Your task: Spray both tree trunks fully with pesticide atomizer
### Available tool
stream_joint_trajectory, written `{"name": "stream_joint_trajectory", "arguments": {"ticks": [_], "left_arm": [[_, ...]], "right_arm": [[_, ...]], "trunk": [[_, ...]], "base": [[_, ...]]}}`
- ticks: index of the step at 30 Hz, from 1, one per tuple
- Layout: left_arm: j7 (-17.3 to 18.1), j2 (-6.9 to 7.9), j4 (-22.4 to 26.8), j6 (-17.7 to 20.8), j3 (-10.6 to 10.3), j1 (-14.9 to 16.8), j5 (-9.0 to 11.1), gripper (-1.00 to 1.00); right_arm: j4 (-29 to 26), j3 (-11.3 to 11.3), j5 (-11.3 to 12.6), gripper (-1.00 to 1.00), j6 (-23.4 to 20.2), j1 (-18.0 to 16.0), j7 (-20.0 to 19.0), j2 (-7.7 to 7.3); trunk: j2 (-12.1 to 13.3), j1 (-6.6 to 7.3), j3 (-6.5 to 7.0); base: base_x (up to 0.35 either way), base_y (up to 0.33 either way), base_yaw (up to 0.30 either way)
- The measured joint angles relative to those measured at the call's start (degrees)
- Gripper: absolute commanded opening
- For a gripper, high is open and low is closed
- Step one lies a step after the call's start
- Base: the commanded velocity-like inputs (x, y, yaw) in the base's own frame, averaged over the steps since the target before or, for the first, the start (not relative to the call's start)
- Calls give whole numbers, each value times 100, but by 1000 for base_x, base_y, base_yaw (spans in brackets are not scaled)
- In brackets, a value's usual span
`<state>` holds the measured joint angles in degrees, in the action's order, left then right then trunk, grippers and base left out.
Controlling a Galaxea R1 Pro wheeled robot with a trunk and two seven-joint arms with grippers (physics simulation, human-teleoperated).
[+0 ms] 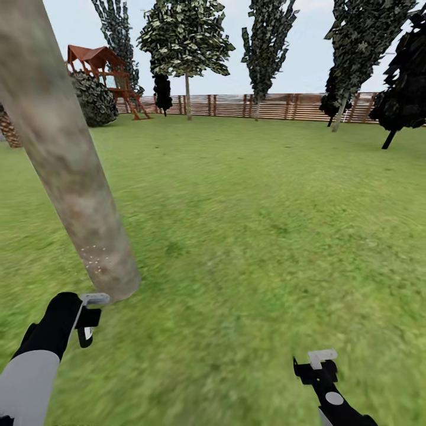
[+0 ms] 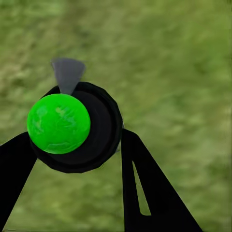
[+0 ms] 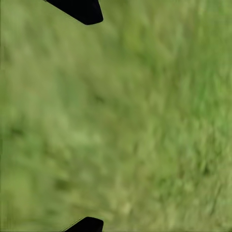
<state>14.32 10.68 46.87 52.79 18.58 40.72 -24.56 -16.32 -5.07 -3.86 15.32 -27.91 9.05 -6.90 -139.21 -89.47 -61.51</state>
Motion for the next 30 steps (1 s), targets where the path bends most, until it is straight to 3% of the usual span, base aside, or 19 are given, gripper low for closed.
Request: {"name": "stream_joint_trajectory", "arguments": {"ticks": [5,23,30], "left_arm": [[-93,-17,-2,-21,18,2,52,-100],[-101,-16,-10,-30,71,3,69,-100],[-99,-9,-9,-30,71,1,68,-100]], "right_arm": [[2,0,0,100,-1,2,-2,-1],[-7,9,1,100,-1,0,3,-1],[-6,6,-1,100,0,-1,1,0]], "trunk": [[0,0,0],[0,0,0],[0,0,0]], "base": [[190,-235,187],[185,-235,4],[159,-239,229]]}}
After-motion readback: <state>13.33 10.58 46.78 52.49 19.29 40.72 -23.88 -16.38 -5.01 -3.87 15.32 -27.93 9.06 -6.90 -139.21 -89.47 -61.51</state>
